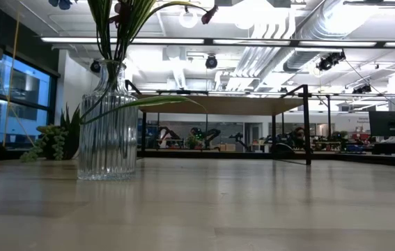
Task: Pick and place flowers into a vace then onto a shelf
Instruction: Put the white flowers into the right transparent vase
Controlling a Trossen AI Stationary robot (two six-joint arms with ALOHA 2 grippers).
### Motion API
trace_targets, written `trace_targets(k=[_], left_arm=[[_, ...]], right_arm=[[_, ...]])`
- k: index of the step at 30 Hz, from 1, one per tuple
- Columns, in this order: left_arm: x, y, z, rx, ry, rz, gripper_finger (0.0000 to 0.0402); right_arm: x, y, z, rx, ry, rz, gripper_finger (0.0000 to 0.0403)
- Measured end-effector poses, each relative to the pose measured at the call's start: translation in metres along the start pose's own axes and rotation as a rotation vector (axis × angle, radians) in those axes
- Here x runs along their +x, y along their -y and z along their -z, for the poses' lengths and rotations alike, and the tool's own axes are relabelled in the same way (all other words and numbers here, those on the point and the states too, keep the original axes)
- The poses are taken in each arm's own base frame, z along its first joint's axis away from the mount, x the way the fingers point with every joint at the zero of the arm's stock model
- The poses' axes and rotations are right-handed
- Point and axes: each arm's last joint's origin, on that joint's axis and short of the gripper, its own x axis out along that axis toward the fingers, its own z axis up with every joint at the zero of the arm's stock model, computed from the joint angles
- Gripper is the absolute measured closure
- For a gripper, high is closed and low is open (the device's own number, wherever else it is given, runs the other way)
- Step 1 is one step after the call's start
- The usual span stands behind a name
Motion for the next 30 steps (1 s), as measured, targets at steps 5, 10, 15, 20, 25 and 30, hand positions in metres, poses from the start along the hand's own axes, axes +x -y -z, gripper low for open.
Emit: trace_targets(k=[5, 10, 15, 20, 25, 30], left_arm=[[-0.002, 0.032, 0.008, 0.026, -0.027, 0.016, 0.0371], [0.009, 0.058, 0.024, 0.028, -0.058, 0.03, 0.0371], [0.022, 0.074, 0.039, 0.025, -0.066, 0.069, 0.0371], [0.025, 0.078, 0.044, -0.034, -0.078, 0.084, 0.0371], [0.022, 0.092, 0.051, -0.056, -0.091, 0.088, 0.0371], [0.02, 0.107, 0.061, -0.078, -0.084, 0.074, 0.0371]], right_arm=[[-0.019, 0.028, 0.017, 0.125, 0.05, -0.012, 0.0263], [-0.032, 0.044, 0.027, 0.194, 0.108, -0.037, 0.0263], [-0.036, 0.05, 0.032, 0.208, 0.122, -0.048, 0.0263], [-0.039, 0.052, 0.036, 0.203, 0.117, -0.069, 0.0263], [-0.041, 0.056, 0.041, 0.2, 0.116, -0.068, 0.0263], [-0.044, 0.06, 0.044, 0.209, 0.126, -0.063, 0.0263]])
